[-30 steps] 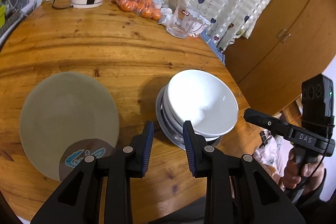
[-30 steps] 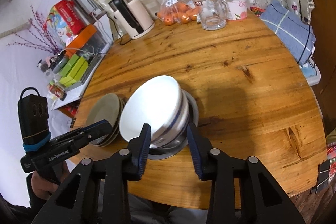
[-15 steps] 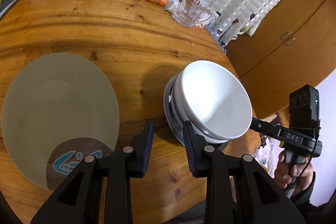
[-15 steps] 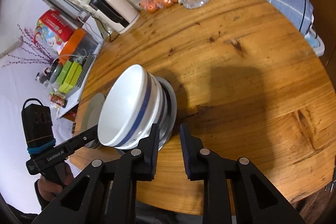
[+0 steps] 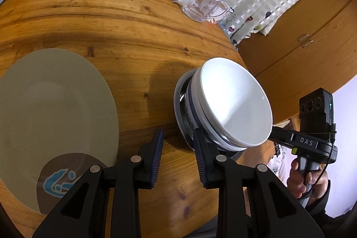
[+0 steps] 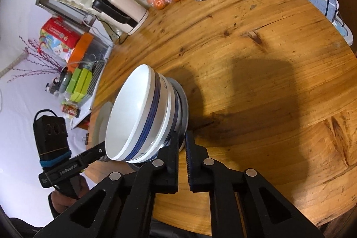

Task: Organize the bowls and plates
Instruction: 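Tilt both grippers and seat the blue-rimmed bowls down inside the steel bowl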

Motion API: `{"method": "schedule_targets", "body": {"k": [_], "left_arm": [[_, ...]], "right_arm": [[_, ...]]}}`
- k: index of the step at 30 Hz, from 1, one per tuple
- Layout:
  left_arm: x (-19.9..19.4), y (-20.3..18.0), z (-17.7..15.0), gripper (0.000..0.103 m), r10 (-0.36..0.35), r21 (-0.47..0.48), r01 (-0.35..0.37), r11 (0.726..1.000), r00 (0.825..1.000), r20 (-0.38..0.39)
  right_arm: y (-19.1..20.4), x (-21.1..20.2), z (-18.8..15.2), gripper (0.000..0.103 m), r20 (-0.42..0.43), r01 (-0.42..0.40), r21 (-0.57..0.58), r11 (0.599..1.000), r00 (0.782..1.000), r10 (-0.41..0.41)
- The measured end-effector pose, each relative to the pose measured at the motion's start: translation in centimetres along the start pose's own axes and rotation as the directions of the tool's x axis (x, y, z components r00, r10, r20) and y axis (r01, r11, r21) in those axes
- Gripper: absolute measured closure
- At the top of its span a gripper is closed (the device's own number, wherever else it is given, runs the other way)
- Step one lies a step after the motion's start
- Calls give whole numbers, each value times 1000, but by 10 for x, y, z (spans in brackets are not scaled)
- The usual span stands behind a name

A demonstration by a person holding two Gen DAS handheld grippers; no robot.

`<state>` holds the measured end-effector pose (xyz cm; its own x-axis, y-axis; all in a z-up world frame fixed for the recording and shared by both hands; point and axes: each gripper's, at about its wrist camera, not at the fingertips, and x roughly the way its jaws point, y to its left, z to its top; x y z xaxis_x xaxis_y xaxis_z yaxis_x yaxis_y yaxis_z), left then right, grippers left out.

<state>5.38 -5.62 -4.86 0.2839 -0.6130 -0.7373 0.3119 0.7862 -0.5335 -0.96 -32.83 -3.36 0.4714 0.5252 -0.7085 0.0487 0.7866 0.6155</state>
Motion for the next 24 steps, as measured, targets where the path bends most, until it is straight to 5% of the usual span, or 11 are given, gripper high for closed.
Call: {"method": "schedule_targets", "body": {"k": [15, 19, 24], "left_arm": [[7, 20, 18, 75, -62, -86, 61, 994, 998, -9], [7, 17, 18, 97, -113, -80, 112, 990, 994, -9], [8, 18, 20, 97, -131, -75, 129, 989, 991, -18]], "right_arm": [[-5, 2, 10, 94, -9, -15, 3, 1000, 1000, 16], [-5, 2, 12, 95, -8, -18, -7, 1000, 1000, 18], [-6, 3, 13, 95, -6, -30, -6, 1000, 1000, 30]]}}
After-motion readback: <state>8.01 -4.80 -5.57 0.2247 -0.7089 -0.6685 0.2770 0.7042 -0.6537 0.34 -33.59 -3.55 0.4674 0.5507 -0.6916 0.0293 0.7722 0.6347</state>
